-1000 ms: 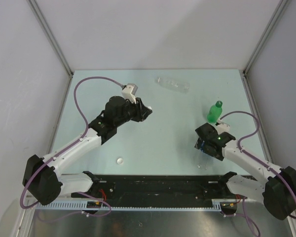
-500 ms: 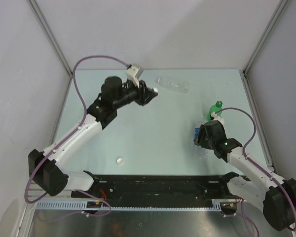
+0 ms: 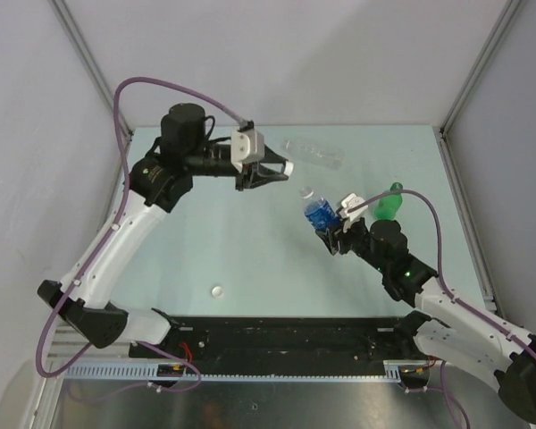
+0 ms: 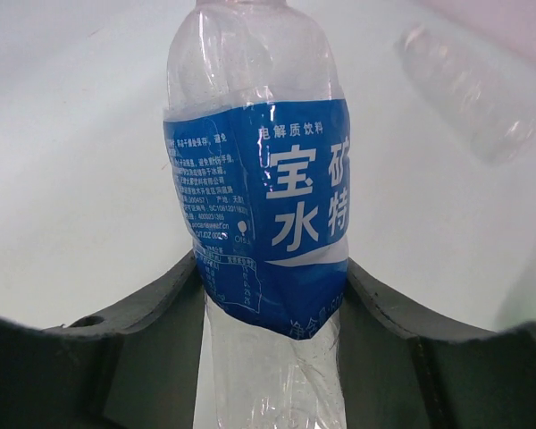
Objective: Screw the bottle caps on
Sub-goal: Screw the bottle cap onto the plastic bottle.
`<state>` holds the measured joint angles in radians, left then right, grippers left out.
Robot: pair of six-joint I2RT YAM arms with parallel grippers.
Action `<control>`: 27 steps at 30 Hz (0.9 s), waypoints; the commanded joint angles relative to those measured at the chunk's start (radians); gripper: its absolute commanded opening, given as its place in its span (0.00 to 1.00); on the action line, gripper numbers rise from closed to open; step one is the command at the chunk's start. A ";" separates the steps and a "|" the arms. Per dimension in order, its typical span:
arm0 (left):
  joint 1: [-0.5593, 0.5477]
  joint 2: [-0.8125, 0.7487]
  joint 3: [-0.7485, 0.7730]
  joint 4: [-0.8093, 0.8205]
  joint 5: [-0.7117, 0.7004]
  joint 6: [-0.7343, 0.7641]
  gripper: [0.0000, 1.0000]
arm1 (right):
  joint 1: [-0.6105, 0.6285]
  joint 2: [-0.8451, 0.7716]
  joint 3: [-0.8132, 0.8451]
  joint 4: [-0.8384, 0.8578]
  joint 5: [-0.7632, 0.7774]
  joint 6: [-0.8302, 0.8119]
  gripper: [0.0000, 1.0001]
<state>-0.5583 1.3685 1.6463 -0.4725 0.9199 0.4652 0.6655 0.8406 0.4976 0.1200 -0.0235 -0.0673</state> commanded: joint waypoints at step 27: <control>-0.212 -0.020 0.068 -0.615 -0.329 0.380 0.00 | 0.025 -0.019 -0.174 0.627 -0.393 -0.289 0.26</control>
<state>-0.7658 1.3575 1.7180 -1.1076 0.5304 0.8864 0.6777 0.8169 0.3161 0.6209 -0.3744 -0.3882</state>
